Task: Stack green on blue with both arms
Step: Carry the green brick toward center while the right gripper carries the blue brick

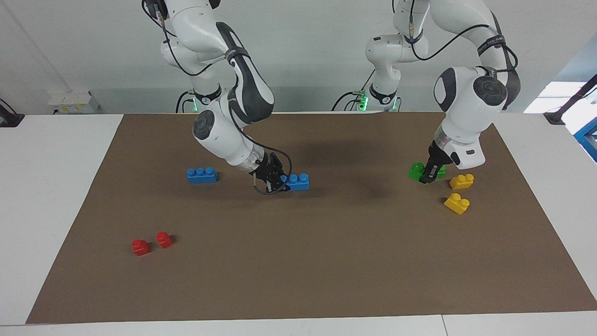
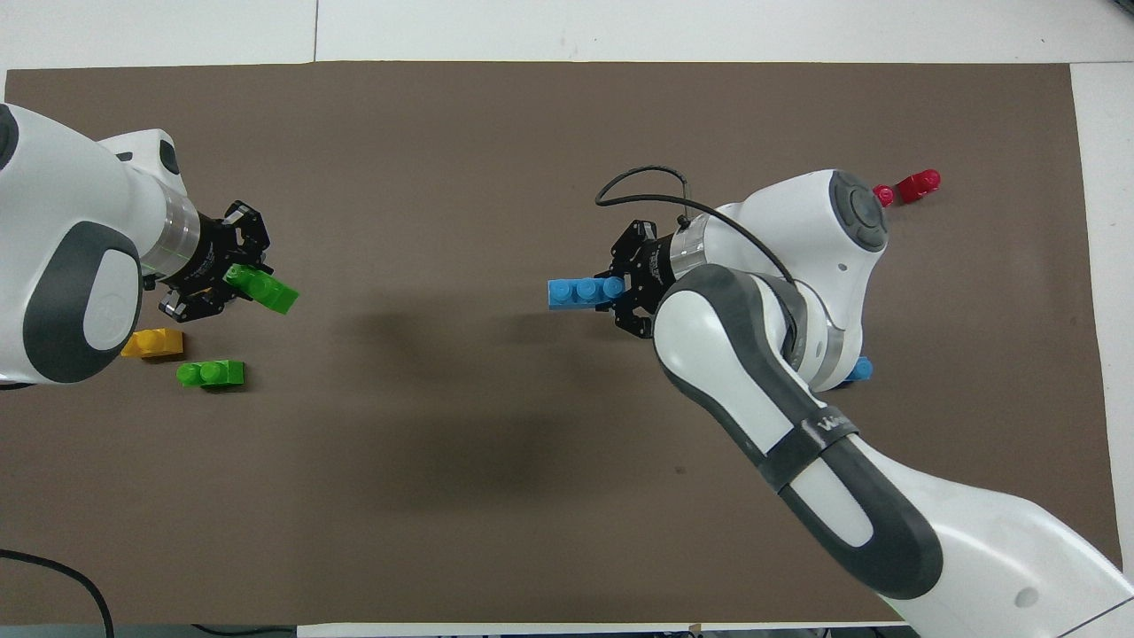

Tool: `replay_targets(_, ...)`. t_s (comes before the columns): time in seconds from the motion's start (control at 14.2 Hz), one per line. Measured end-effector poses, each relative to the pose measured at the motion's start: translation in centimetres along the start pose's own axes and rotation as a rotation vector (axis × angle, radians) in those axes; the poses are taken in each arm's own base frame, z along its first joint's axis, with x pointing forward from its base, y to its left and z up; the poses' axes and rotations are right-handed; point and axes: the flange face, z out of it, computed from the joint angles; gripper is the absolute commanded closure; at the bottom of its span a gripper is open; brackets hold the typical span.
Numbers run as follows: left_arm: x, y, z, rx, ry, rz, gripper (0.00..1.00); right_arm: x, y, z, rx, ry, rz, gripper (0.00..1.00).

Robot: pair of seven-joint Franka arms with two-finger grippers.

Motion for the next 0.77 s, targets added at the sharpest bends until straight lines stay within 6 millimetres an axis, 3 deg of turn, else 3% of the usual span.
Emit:
replay_targets(0.21,-3.1,1.0,-1.2,0.014,-0.009,0.000,1.00,0.1,1.6,3.1,0.024,0.031,-0.004,1.00)
replay_targets(0.42,-6.6,2.6,-1.7,0.005,-0.001,-0.109,1.00,0.8,2.9,6.0,0.025,0.060,-0.005,1.00)
replay_targets(0.77,-13.0,5.7,-2.9,-0.087,0.011,-0.410,1.00,2.2,3.9,7.5,0.036,-0.083,0.026,1.00)
